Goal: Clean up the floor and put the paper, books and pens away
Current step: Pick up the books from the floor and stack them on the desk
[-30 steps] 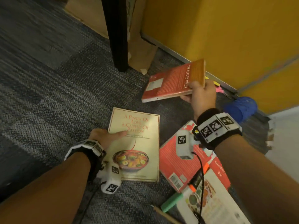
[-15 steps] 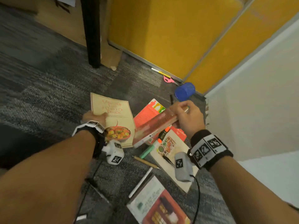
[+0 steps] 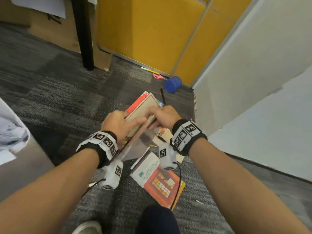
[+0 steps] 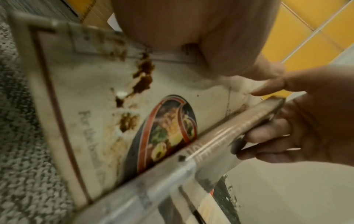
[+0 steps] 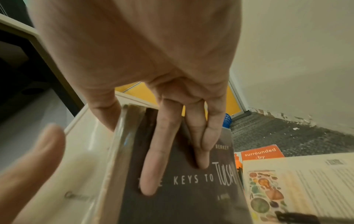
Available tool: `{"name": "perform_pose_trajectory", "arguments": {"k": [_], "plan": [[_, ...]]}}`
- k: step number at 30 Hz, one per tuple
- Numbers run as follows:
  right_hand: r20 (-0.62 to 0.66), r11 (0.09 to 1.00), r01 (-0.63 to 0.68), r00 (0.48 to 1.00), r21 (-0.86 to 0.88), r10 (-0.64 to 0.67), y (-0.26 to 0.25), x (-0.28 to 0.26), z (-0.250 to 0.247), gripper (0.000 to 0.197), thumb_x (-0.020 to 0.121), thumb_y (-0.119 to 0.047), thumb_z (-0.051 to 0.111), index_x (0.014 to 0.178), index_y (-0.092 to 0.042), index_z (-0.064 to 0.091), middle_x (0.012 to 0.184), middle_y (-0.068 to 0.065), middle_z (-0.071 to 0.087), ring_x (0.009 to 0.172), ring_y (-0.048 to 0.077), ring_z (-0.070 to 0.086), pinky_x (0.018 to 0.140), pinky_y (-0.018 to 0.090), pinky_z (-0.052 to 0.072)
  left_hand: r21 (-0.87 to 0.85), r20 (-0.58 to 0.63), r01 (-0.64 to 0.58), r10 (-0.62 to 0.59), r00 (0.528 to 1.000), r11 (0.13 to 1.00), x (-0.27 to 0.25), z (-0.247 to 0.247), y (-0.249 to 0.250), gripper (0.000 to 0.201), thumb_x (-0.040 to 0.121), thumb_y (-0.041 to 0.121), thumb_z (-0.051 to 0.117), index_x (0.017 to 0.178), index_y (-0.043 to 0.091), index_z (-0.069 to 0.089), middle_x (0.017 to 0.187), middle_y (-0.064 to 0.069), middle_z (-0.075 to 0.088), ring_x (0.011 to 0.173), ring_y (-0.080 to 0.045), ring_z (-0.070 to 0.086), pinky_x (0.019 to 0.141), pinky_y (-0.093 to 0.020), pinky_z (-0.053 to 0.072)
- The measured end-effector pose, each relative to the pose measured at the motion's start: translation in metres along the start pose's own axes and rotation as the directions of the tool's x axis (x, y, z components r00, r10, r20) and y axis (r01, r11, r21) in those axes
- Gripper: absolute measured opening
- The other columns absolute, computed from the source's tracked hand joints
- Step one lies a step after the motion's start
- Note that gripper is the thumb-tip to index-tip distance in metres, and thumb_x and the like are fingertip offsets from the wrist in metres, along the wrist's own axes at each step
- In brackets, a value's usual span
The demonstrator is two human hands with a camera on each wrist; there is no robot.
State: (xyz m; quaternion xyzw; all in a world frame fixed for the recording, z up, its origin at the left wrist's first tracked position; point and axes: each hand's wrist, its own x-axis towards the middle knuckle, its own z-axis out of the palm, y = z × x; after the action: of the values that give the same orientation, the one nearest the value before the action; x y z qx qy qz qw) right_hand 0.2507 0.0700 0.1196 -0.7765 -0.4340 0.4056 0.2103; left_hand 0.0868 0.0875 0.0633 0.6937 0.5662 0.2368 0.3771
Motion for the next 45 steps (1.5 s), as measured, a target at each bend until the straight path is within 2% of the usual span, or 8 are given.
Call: {"name": "perform_pose_trajectory", "arguments": {"k": [10,15,22,26,31,34,38,45], "plan": [[0.038,0.928,-0.029,0.999,0.372,0.015,0.045,0.008,0.007,0.022,0.088,-0.037,0.064,0.101,-0.021,0.057,0.084,0.012,0.077,0.086,0.024,0.074,0.093,0.042,0.054,0.249,0.114,-0.067,0.039,0.993,0.966,0.003,0.026,-0.007,0.033,0.064,0.051,0.070,0.061,0.018,0.066,0.053,-0.003,0.057,0.065,-0.030,0.064,0.056,-0.029,0.047],[-0.249,0.898,-0.404,0.864,0.173,0.437,0.156,0.042,-0.016,0.068,0.076,-0.050,0.062,0.129,-0.010,0.051,0.126,0.014,0.063,0.114,0.032,0.059,0.101,0.043,0.046,0.073,0.035,0.099,-0.101,0.994,0.992,0.024,0.027,-0.019,0.035,0.063,0.049,0.070,0.073,0.016,0.074,0.071,-0.009,0.071,0.074,-0.029,0.067,0.070,-0.033,0.054],[-0.111,0.715,-0.649,0.715,0.262,0.690,0.224,0.046,0.001,0.075,0.082,-0.050,0.067,0.136,-0.002,0.049,0.129,0.016,0.059,0.104,0.031,0.060,0.093,0.040,0.049,-0.477,0.182,0.408,-0.367,0.913,0.779,0.033,0.038,-0.059,0.016,0.076,0.013,0.078,0.089,0.004,0.075,0.082,-0.013,0.075,0.072,-0.025,0.070,0.072,-0.033,0.057],[0.047,0.566,-0.640,0.683,0.520,0.729,0.237,0.054,0.002,0.065,0.067,-0.046,0.080,0.115,-0.006,0.062,0.090,0.013,0.065,0.067,0.025,0.062,0.053,0.032,0.054,-0.407,0.292,0.562,-0.480,0.827,0.720,0.029,0.060,-0.099,0.036,0.066,0.027,0.083,0.092,0.004,0.073,0.087,-0.014,0.075,0.082,-0.032,0.072,0.082,-0.046,0.057],[0.050,0.390,-0.345,0.800,0.854,0.598,0.212,0.045,-0.015,0.027,0.094,-0.003,0.057,0.121,-0.003,0.052,0.112,0.023,0.064,0.097,0.033,0.066,0.060,0.037,0.062,-0.217,0.332,0.705,-0.628,0.704,0.675,0.028,0.110,-0.192,0.086,0.029,0.052,0.089,0.104,0.014,0.068,0.099,-0.009,0.073,0.086,-0.029,0.071,0.078,-0.047,0.058],[-0.192,0.547,-0.125,0.853,0.828,0.485,0.189,0.035,-0.044,0.027,0.096,-0.002,0.052,0.122,-0.007,0.050,0.109,0.017,0.067,0.091,0.033,0.070,0.061,0.034,0.062,-0.146,0.293,0.674,-0.619,0.729,0.724,0.031,0.128,-0.212,0.107,0.014,0.062,0.087,0.108,0.016,0.064,0.108,-0.005,0.070,0.095,-0.029,0.068,0.084,-0.047,0.056],[-0.549,0.900,0.064,0.810,0.432,0.206,0.144,0.017,-0.084,0.013,0.096,-0.017,0.054,0.109,-0.013,0.052,0.106,0.015,0.067,0.084,0.031,0.071,0.060,0.035,0.062,0.014,0.233,0.640,-0.625,0.745,0.768,0.002,0.084,-0.126,0.074,0.055,0.043,0.091,0.104,0.003,0.053,0.114,-0.009,0.061,0.104,-0.029,0.057,0.094,-0.038,0.046],[-0.613,0.975,0.215,0.778,0.054,-0.137,0.100,-0.017,-0.090,0.011,0.092,-0.029,0.056,0.095,-0.019,0.053,0.097,0.011,0.066,0.082,0.029,0.070,0.065,0.046,0.062,0.362,0.166,0.375,-0.455,0.875,0.853,-0.009,0.070,-0.093,0.071,0.072,0.067,0.068,0.111,0.008,0.058,0.119,-0.012,0.063,0.109,-0.029,0.060,0.090,-0.032,0.050]]}}
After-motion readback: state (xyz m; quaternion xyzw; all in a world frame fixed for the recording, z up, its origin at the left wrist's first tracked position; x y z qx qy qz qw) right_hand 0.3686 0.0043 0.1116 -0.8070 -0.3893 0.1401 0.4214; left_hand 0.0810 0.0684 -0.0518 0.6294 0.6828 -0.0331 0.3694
